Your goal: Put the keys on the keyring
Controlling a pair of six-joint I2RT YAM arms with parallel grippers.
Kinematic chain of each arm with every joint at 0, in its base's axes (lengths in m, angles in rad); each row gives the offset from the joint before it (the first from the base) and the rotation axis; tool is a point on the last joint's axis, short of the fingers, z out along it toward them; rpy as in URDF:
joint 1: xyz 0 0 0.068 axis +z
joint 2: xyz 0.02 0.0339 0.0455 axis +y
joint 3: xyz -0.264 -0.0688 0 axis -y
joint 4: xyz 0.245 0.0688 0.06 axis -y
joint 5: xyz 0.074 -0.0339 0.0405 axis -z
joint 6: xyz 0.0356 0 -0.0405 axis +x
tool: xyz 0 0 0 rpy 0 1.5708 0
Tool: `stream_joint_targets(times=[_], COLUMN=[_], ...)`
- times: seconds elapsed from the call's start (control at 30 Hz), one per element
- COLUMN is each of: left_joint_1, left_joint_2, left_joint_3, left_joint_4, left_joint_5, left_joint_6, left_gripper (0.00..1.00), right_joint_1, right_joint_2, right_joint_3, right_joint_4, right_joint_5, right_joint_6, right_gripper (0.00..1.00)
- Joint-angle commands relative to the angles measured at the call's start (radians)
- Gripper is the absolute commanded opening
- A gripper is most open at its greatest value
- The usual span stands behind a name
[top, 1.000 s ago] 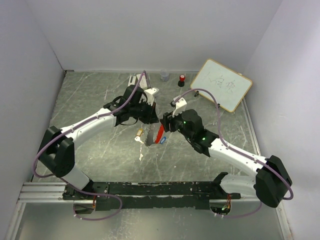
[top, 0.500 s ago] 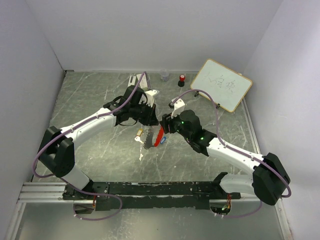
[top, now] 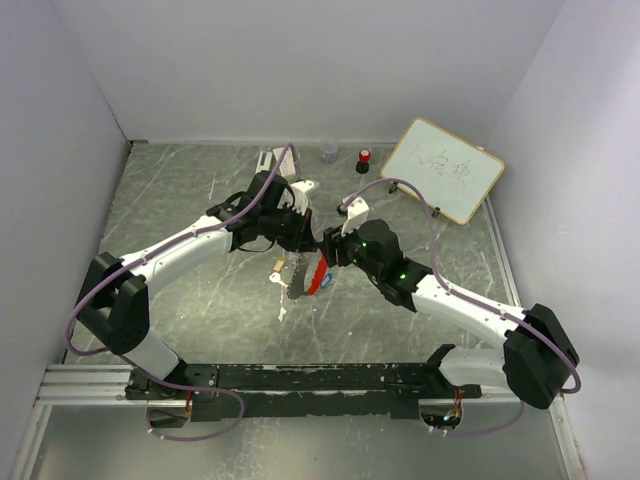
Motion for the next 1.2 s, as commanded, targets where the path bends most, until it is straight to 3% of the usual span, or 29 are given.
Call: stream_joint_targets(times=[0.0, 0.47, 0.7, 0.83, 1.0, 1.17], left_joint_1=[-0.004, -0.013, -0.013, -0.012, -0.012, -0.012], left_joint_2=[-0.016, -0.045, -0.055, -0.062, -0.071, -0.066], left_joint_3=[0.027, -0.044, -0.055, -0.061, -0.074, -0.075], left_joint_4=[0.001, 0.006, 0.007, 0.021, 0.045, 0.075], left_joint_5=[0.064, 0.077, 0.063, 0.043, 0.038, 0.042], left_joint_6=[-0.002, -0.011, -0.004, 0.015, 0.039, 0.033], left_gripper=[0.07, 0.07, 0.07, 0.07, 0.07, 0.07], right_joint_1=[-0.004, -0.04, -0.106, -0.167, -0.25, -0.249], right_joint_2=[0.026, 0.088, 0.039, -0.024, -0.084, -0.093], right_joint_3=[0.034, 0.114, 0.091, 0.049, -0.011, -0.042], right_joint_4=[0.03, 0.031, 0.026, 0.043, 0.104, 0.096], right_joint_5=[0.02, 0.07, 0.043, -0.062, -0.322, -0.372], right_joint_6=[-0.002, -0.002, 0.035, 0.067, 0.121, 0.086], right_gripper=[0.54, 0.55, 0.55, 0.54, 0.51, 0.49])
